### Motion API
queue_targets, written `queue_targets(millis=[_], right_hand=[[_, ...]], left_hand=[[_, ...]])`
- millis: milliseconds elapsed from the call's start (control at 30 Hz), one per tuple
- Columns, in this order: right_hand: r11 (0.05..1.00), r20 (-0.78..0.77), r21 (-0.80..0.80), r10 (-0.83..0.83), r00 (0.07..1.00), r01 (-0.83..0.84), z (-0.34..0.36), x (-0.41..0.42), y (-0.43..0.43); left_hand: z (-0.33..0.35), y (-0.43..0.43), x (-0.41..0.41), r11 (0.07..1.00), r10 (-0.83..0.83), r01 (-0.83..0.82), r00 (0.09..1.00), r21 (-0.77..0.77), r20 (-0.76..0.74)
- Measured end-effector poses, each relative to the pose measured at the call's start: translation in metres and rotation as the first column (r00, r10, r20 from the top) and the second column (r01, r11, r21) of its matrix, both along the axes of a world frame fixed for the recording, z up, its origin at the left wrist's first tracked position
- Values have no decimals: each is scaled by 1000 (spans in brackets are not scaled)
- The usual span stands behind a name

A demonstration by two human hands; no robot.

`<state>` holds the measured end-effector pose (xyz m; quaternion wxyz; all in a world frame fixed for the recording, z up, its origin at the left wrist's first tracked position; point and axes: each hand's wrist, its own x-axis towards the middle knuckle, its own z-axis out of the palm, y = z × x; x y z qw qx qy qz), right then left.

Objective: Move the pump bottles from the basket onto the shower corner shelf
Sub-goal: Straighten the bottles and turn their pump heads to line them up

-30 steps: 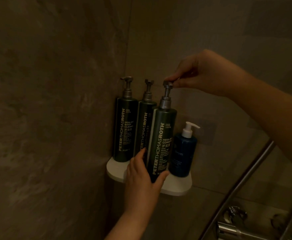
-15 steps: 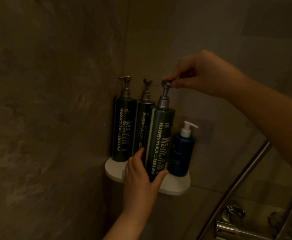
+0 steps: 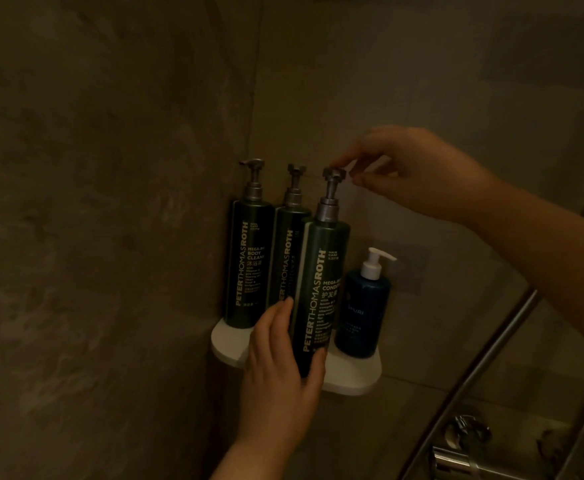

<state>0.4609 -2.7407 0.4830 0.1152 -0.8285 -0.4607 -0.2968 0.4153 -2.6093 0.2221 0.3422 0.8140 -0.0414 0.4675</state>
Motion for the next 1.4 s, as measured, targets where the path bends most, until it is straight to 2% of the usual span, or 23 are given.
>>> queue_targets(millis=[100,333,567,933,1400], right_hand=[[1000,12,23,17,1000,-17,-3,-1,0],[1000,64,9,-12,998,11,-1,0,3],[1000,54,6,-25,998,24,1,9,3],[996,57,-32,-84,995,85,3,24,0],[989,29,-32,-144,989,145,4,45,1]], left_hand=[[-1,3,-1,997,23,-28,998,75,67],[-2,5,4,992,39,-47,997,113,67],[1,4,13,992,27,-33,998,121,52],[7,5,28,973,40,-25,998,231,-58],[16,-2,42,959,133,-93,982,269,-135]])
